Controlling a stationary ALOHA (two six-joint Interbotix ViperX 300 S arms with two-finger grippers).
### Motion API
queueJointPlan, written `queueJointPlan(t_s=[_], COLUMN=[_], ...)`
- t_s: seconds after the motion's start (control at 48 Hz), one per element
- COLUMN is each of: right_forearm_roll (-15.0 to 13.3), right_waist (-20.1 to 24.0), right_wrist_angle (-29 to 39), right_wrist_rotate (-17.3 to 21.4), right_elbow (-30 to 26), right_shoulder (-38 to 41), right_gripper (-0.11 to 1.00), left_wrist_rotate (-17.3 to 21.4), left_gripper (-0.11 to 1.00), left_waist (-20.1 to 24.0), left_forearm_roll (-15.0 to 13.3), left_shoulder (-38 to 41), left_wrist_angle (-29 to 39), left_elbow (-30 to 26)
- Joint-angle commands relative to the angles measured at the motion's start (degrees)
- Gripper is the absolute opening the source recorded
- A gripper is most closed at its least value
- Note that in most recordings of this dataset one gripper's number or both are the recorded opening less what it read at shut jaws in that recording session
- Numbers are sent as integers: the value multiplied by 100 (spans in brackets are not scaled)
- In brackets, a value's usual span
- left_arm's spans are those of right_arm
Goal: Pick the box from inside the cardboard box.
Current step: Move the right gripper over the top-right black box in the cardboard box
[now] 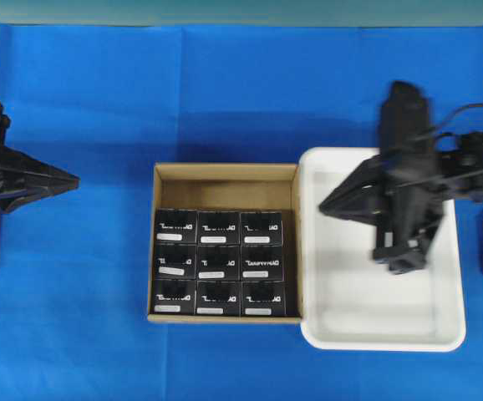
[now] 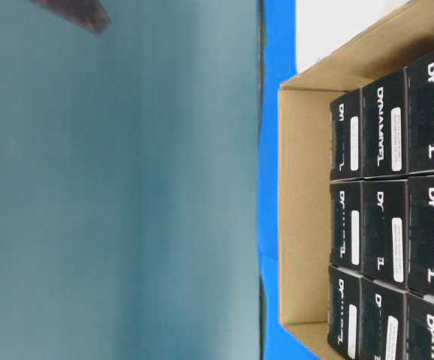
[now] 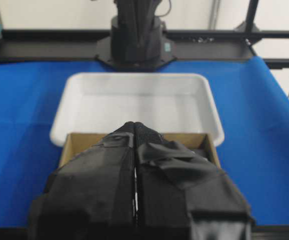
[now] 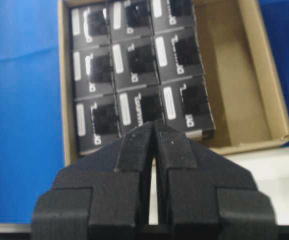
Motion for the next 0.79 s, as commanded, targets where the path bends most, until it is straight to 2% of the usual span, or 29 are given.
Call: queueJointPlan(t_s=[0.0, 0.166, 0.395, 0.541, 0.77], right_forearm_roll=[18, -114, -167, -167, -167], right_waist=[9, 9, 0, 0, -18], right_wrist_angle=[343, 1477, 2461, 2786, 2813], right_wrist_rotate=[-18, -53, -123, -378, -870], right_elbow=[-466, -1354, -2153, -2435, -2602], right_shoulder=[457, 1327, 2188, 2558, 2821], right_gripper=[6, 6, 6, 8, 17], left_wrist_rotate=[0, 26, 9, 35, 9], left_gripper=[-4, -5, -5, -5, -5], left_waist=[0, 0, -9, 0, -18], left_forearm_roll=[9, 9, 9, 9, 9], left_shoulder=[9, 0, -26, -141, -343], left_wrist_angle=[-18, -18, -18, 97, 519], left_elbow=[-158, -158, -158, -167, -202])
